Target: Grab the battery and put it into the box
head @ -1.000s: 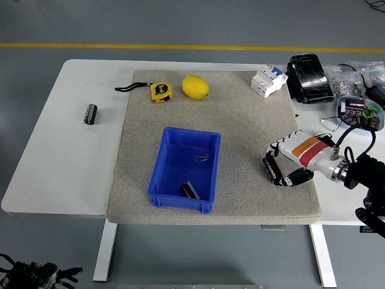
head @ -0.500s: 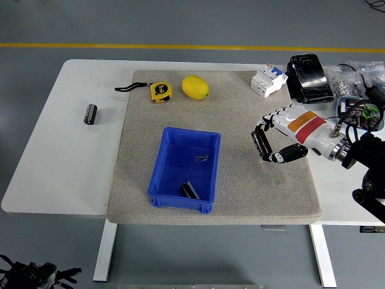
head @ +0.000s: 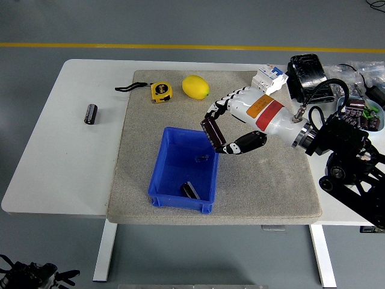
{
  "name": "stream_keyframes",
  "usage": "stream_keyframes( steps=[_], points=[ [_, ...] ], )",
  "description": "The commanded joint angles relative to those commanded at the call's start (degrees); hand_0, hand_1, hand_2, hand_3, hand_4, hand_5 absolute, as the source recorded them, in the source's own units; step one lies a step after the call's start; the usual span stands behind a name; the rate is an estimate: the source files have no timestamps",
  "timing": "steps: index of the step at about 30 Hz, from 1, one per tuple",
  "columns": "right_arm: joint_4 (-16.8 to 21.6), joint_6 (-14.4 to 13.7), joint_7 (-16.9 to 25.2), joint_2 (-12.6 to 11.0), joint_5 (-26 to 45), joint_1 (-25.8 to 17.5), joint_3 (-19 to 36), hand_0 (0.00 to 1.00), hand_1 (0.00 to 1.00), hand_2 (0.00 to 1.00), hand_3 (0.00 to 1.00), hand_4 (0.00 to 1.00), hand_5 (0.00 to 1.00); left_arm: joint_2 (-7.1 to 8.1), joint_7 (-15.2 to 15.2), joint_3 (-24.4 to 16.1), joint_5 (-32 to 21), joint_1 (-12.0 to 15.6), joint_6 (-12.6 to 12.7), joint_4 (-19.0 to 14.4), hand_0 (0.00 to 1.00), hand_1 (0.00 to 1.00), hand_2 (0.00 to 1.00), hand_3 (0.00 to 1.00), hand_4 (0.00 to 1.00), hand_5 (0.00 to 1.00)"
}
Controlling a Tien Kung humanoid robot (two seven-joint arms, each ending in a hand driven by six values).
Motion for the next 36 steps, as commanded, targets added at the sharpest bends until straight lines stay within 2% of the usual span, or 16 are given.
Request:
stream_keyframes(
  steps=[4,8,9,14,15,20,21,22,26,27,31,36],
  points=[
    [-0.5,0.7,0.2,1.4,1.1,0.9,-1.6,0.53,0.544,0.536,0.471,0.852,0.269,0.01,0.4,-0.2,0.4,0.0,0.0,-0.2,0.597,0.581,0.668,0.622,0.627,0.685],
    [-2.6,1.7,-0.2,3.4,0.7,2.3,-2.7,0.53,0.544,0.536,0.471,0.852,0.269,0.15,0.6,1.3,-0.9,-0.3,0.0,-0.4,0.597,0.581,0.668,0.622,0.627,0.685],
    [-3.1,2.3,-0.4,3.8,0.3,2.8,-2.8,0.625,0.615,0.653,0.584,0.919,0.313,0.2,0.5,1.8,-0.9,-0.4,0.0,-0.4,0.595,0.576,0.666,0.62,0.628,0.685],
    [-4.9,5.1,-0.9,5.3,-0.7,4.7,-3.6,0.625,0.615,0.653,0.584,0.919,0.313,0.4,0.5,2.8,-0.7,-0.8,0.0,-0.5,0.595,0.576,0.666,0.62,0.628,0.685],
    [-5.1,5.8,-1.1,5.5,-0.8,4.9,-3.7,0.77,0.729,0.829,0.931,0.998,0.371,0.4,0.5,2.9,-0.6,-0.9,0.0,-0.5,0.586,0.571,0.664,0.617,0.631,0.687],
    [-5.5,7.8,-1.9,5.6,-0.2,5.0,-4.0,0.77,0.729,0.829,0.931,0.998,0.371,0.53,1.0,3.8,-0.7,-1.1,-0.3,-0.6,0.586,0.571,0.664,0.617,0.631,0.687],
    [-5.8,7.8,-1.9,5.6,-0.2,5.0,-4.0,0.867,0.822,0.961,0.998,0.998,0.447,0.56,1.1,4.0,-0.7,-1.1,-0.4,-0.6,0.584,0.571,0.665,0.617,0.629,0.687],
    [-5.9,7.8,-1.8,5.6,-0.2,4.9,-3.9,0.867,0.822,0.961,0.998,0.998,0.447,0.57,1.1,4.1,-0.7,-1.1,-0.4,-0.7,0.584,0.571,0.665,0.617,0.629,0.687],
    [-6.4,7.9,-1.7,5.4,-0.2,4.8,-2.8,0.867,0.822,0.961,0.998,0.998,0.447,0.58,1.3,4.2,-0.6,-1.0,-0.4,-0.7,0.584,0.571,0.665,0.617,0.629,0.687],
    [-6.4,8.0,-1.6,5.3,-0.3,4.9,-2.6,0.896,0.853,0.987,0.998,0.998,0.456,0.58,1.3,4.1,-0.5,-1.0,-0.5,-0.7,0.585,0.57,0.664,0.617,0.631,0.688],
    [-6.0,8.4,-1.0,4.0,-1.0,6.0,-0.5,0.896,0.853,0.987,0.998,0.998,0.456,0.62,1.4,4.1,-0.3,-0.8,-0.4,-0.7,0.585,0.57,0.664,0.617,0.631,0.688],
    [-4.9,8.0,0.8,-0.5,0.5,7.7,5.9,0.898,0.856,0.984,0.998,0.998,0.466,0.79,1.4,4.7,-1.4,-0.4,0.2,-0.6,0.58,0.561,0.652,0.617,0.623,0.679]
  ],
)
